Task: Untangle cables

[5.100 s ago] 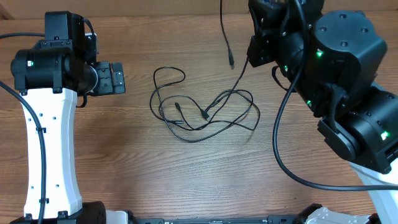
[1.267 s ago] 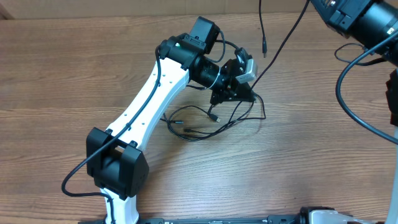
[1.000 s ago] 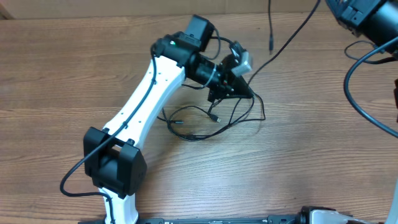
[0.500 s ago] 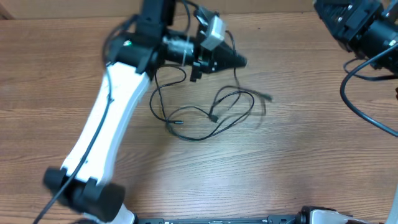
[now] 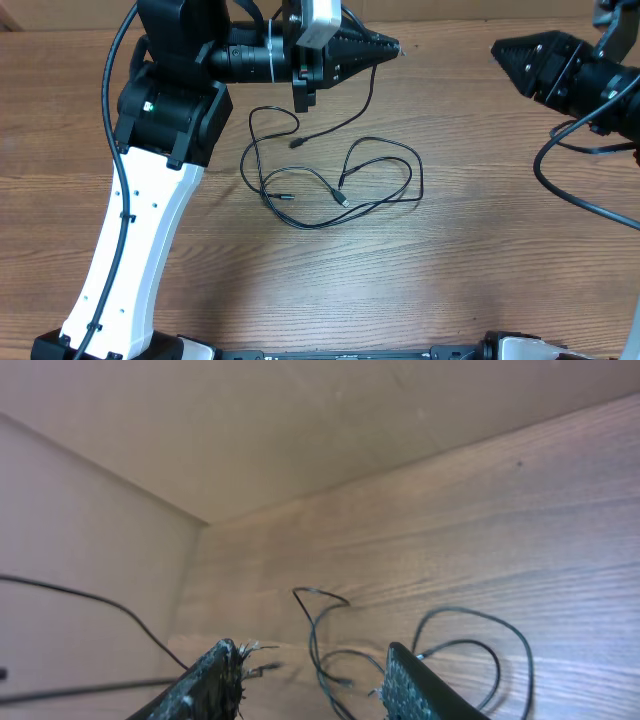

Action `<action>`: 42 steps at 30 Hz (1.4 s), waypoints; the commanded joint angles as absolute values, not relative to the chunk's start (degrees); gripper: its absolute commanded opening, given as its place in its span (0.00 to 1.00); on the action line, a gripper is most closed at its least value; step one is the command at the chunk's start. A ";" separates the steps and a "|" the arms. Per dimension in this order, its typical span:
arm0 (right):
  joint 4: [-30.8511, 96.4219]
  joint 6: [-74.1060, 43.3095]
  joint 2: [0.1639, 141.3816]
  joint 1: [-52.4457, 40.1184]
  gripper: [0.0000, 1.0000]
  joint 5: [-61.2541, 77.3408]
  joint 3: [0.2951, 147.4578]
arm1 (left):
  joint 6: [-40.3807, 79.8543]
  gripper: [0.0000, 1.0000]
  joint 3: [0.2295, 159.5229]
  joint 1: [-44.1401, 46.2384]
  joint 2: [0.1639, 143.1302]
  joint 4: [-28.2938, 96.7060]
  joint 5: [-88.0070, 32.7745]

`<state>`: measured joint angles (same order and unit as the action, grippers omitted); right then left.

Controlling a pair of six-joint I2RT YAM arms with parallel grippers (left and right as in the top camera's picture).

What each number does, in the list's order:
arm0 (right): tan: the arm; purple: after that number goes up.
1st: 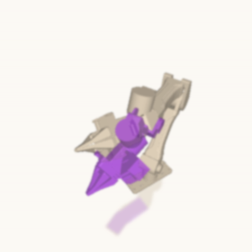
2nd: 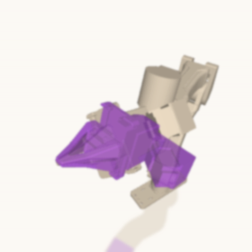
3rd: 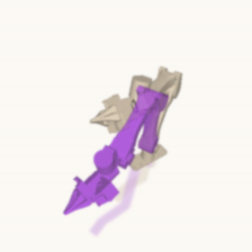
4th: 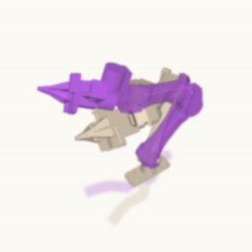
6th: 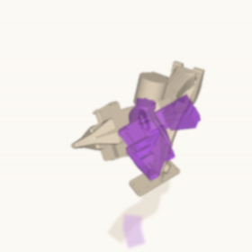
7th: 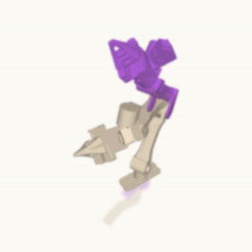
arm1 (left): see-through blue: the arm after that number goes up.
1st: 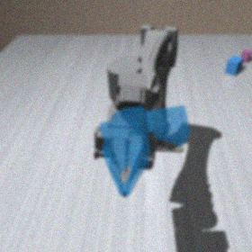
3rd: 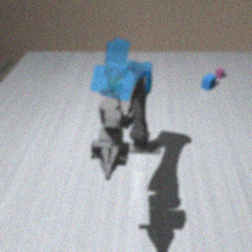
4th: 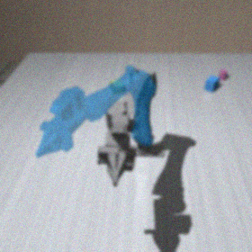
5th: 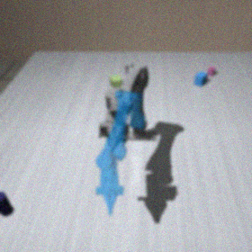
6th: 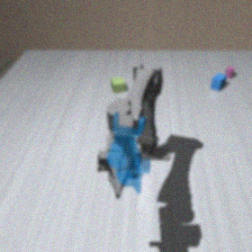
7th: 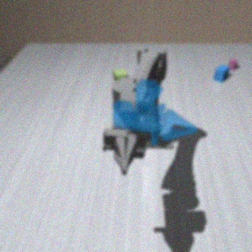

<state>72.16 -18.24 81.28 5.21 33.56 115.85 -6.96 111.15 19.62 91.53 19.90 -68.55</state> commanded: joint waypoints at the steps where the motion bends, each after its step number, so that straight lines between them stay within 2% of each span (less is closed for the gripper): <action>1: 73.93 -13.28 81.19 5.34 0.44 33.04 116.97 | -4.12 0.04 111.50 16.32 91.70 19.25 -67.29; 10: 78.41 -10.15 81.19 5.34 0.44 30.20 116.97 | 2.33 0.04 111.50 0.80 91.70 20.49 -72.23; 27: 78.89 -10.17 81.19 5.34 0.45 30.20 116.97 | 2.68 0.04 111.48 -24.18 91.72 38.20 -72.95; 42: 79.48 -10.15 81.19 5.34 0.45 30.00 116.95 | 6.42 0.04 111.48 -37.74 91.72 43.33 -75.61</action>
<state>79.53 -10.63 81.28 5.21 30.57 115.85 3.62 111.11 -35.94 91.74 42.96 -74.04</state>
